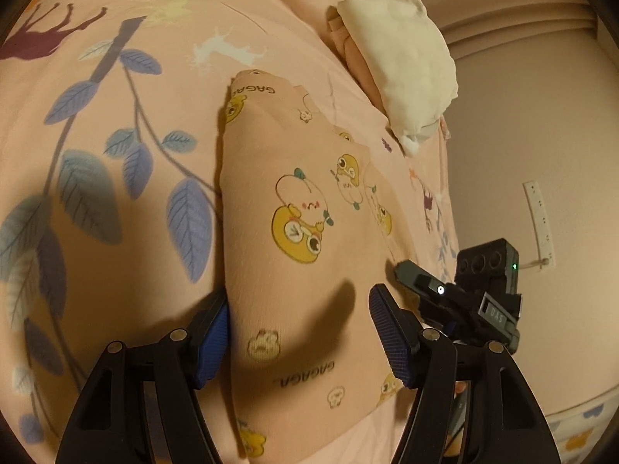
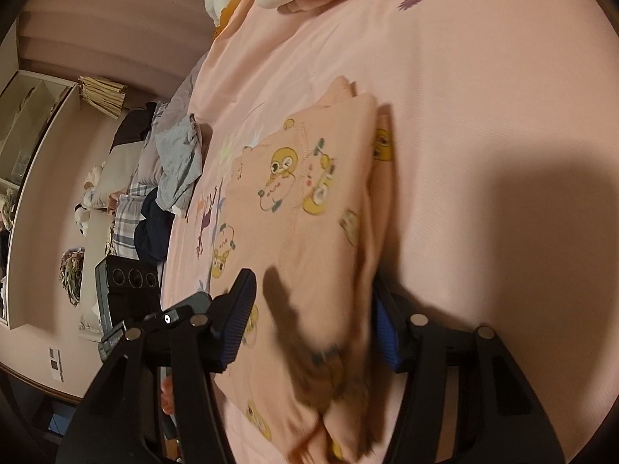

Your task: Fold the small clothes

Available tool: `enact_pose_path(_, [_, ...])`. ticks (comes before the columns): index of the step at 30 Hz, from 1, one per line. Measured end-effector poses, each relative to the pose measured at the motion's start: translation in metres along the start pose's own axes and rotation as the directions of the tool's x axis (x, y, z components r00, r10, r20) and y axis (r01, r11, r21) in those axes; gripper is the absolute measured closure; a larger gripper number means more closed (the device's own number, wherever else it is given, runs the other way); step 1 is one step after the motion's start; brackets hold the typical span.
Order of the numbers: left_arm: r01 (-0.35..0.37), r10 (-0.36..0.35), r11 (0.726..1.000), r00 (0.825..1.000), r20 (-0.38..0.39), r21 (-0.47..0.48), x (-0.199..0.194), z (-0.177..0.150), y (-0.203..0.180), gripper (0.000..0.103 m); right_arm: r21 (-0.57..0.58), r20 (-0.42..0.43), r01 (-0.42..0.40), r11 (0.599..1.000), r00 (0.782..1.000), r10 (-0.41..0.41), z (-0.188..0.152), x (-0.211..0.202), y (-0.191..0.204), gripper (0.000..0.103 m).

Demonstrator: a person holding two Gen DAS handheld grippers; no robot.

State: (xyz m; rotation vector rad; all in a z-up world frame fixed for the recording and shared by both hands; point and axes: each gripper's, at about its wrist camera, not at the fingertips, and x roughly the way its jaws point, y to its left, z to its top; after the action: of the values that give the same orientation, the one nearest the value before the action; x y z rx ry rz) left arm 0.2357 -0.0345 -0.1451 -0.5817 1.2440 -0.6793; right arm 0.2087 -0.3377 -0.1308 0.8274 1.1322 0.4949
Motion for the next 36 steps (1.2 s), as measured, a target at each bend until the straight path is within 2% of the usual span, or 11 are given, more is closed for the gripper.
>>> enact_pose_path(3, [-0.007,0.007,1.000,1.000,0.001,0.012,0.003,0.004,-0.003,0.036,-0.013,0.000,0.007,1.000,1.000,-0.007,0.005,0.008,0.004,0.049])
enact_pose_path(10, [-0.029,0.029,0.999,0.999,0.018,0.029,0.009,0.008,-0.007,0.037,-0.020,0.020,0.028,0.999,0.999,-0.028,0.011,0.017,0.006,0.064])
enact_pose_path(12, [-0.066,0.065,0.996,0.997,0.029,0.051,0.010,0.006,-0.011,0.043,-0.031,0.031,0.044,0.999,0.999,-0.043,0.009,0.016,0.006,0.069])
enact_pose_path(14, [-0.114,0.112,0.991,0.993,0.041,0.069,0.011,0.005,-0.013,0.058,-0.047,0.049,0.062,0.997,0.997,-0.060,0.006,0.015,0.010,0.074])
enact_pose_path(22, [-0.203,0.193,0.969,0.978,0.083,0.139,0.004,-0.003,-0.027,0.078,-0.150,0.134,0.163,0.975,0.981,-0.143,-0.005,0.009,0.035,0.079])
enact_pose_path(29, [-0.228,0.207,0.953,0.971,0.120,0.199,-0.012,-0.016,-0.049,0.079,-0.231,0.179,0.193,0.954,0.972,-0.153,-0.022,-0.003,0.062,0.080])
enact_pose_path(36, [-0.244,0.216,0.943,0.966,0.144,0.225,-0.029,-0.038,-0.064,0.079,-0.249,0.201,0.179,0.952,0.971,-0.130,-0.046,-0.015,0.079,0.080])
